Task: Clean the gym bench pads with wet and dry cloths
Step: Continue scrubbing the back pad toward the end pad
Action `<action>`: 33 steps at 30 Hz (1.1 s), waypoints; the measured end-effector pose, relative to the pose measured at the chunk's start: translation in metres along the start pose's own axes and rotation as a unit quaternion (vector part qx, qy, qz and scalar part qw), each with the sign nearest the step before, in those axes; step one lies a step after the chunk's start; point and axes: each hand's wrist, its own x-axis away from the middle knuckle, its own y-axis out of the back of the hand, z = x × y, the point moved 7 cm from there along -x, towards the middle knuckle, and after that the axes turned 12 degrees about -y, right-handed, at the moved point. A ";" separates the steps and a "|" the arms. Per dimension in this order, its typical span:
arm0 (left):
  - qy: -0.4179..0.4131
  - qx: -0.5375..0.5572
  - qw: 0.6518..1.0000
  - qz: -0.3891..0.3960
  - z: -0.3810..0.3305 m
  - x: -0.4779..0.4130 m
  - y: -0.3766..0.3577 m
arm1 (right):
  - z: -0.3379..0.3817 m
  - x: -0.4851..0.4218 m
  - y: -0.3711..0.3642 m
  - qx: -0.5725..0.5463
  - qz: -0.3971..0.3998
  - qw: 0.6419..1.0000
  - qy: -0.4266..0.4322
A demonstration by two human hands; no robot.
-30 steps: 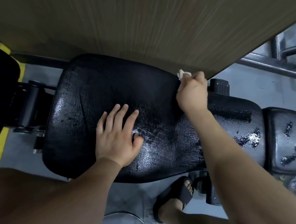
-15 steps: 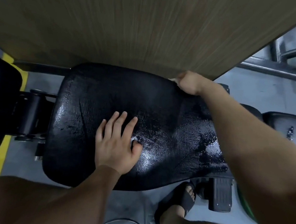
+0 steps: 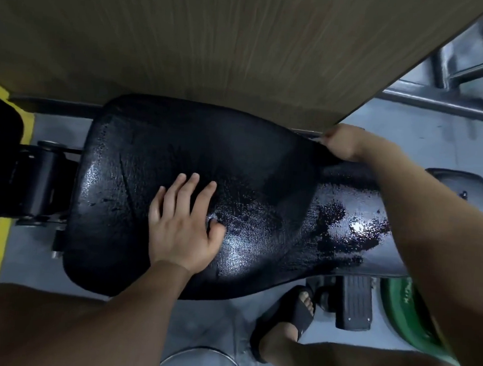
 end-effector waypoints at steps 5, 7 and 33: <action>0.003 0.001 1.000 -0.004 0.000 0.000 0.000 | 0.040 -0.001 -0.007 -0.049 -0.017 0.999 0.013; 0.001 -0.002 1.000 -0.009 0.000 0.000 0.000 | 0.054 0.007 -0.009 -0.105 -0.033 0.993 0.033; 0.000 -0.011 1.000 -0.021 -0.001 0.001 0.000 | 0.002 0.040 -0.048 -0.158 -0.276 0.948 -0.024</action>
